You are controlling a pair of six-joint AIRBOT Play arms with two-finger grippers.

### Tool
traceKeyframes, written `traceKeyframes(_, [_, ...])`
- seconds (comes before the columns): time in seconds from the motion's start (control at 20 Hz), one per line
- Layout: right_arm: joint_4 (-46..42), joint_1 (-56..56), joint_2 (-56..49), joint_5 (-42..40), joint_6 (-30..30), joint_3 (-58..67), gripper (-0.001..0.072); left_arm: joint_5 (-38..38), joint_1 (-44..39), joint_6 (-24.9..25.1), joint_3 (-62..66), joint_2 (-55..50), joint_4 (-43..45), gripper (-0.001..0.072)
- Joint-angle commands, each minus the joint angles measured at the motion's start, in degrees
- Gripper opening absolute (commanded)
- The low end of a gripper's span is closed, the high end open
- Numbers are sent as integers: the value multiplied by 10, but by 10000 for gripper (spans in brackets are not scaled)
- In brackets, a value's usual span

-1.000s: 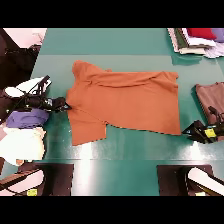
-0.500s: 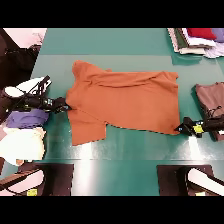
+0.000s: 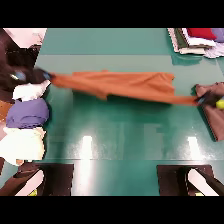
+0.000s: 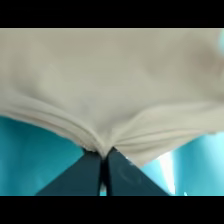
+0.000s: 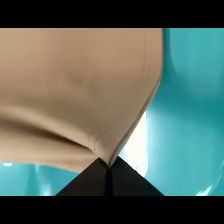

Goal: Fold the shirts.

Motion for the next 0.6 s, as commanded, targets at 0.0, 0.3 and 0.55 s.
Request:
traceKeyframes(0.0, [-2, 0, 52, -12, 18, 200, 14, -3, 1, -11, 213, 44, 1, 24])
traceKeyframes(0.3, [-11, 0, 63, -22, 19, 506, 14, 16, 1, -54, 536, 45, 3, 23])
traceKeyframes(0.55, [-103, 1, 63, -1, 48, 606, 14, -1, 1, -89, 603, 46, 3, 24])
